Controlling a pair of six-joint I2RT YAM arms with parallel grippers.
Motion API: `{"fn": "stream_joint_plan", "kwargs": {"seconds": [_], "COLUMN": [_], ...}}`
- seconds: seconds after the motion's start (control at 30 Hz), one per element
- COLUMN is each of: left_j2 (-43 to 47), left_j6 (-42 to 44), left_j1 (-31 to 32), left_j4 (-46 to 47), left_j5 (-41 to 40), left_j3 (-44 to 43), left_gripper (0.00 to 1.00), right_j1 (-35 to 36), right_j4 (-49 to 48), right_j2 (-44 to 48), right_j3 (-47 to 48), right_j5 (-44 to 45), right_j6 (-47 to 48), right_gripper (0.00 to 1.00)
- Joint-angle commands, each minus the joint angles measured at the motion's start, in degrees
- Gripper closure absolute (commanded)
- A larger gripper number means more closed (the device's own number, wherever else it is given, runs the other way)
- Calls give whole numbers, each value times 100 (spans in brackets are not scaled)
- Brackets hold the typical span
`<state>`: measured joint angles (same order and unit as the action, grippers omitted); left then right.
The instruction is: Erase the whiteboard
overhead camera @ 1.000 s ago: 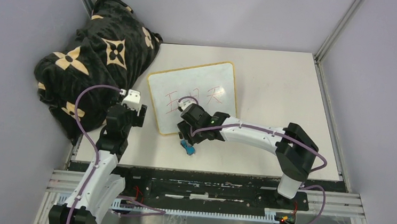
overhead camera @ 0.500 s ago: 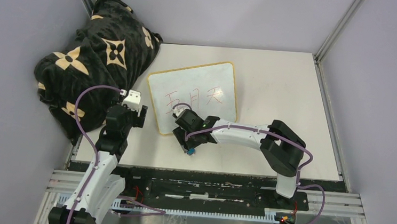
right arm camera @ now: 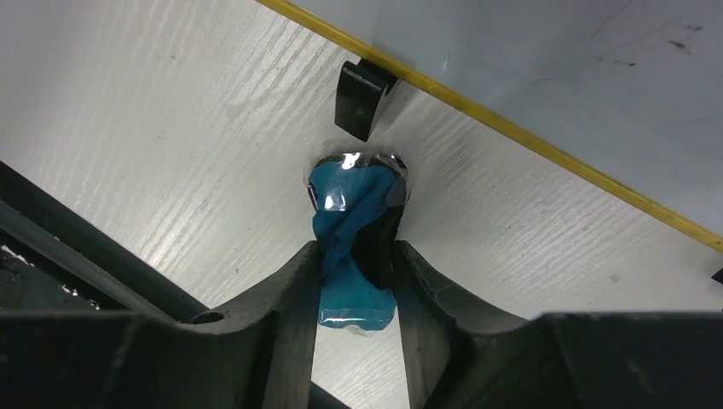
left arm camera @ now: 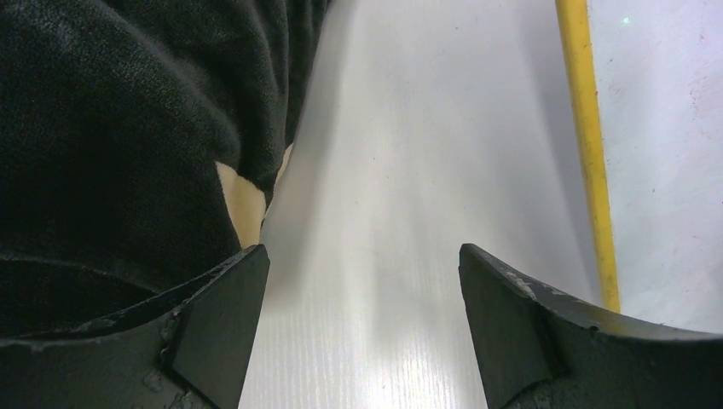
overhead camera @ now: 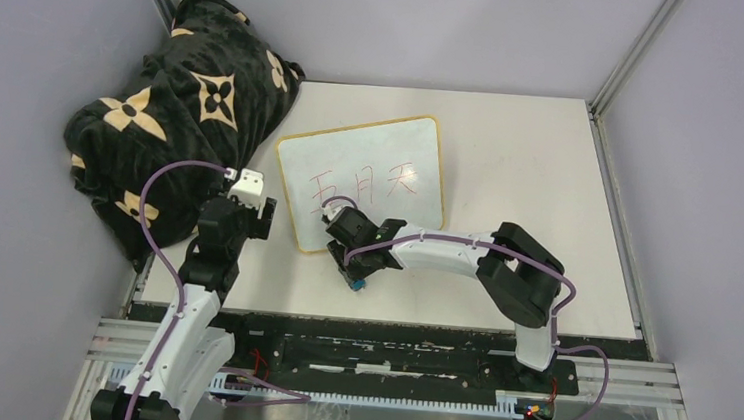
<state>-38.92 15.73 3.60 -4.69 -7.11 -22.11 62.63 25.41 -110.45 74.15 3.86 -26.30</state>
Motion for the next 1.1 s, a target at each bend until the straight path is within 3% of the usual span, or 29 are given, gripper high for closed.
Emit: {"fn": "stream_joint_plan", "kwargs": {"seconds": [0.0, 0.23, 0.4, 0.63, 0.9, 1.07], "left_j2": [65, 60, 10, -191, -513, -1124], "left_j6": [-35, -48, -87, -204, -476, -524], "left_j1": [-28, -28, -25, -26, -34, -46], "left_j4": [96, 104, 119, -102, -523, -740], "left_j5": [43, 26, 34, 241, 899, 1331], "left_j3": [8, 22, -35, -603, -1975, -2930], "left_gripper": [12, 12, 14, 12, 11, 12], "right_j1": [34, 29, 34, 139, 147, 147], "right_j4": [-190, -172, -74, 332, 437, 442], "right_j2": [-46, -37, 281, 1326, 2673, 3020], "right_j3": [237, 227, 110, -228, -757, -926], "right_j5": [-59, -89, -103, 622, 1200, 1466], "right_j6": [-76, -103, -112, -42, -68, -52], "right_gripper": [56, 75, 98, 99, 99, 99]}}
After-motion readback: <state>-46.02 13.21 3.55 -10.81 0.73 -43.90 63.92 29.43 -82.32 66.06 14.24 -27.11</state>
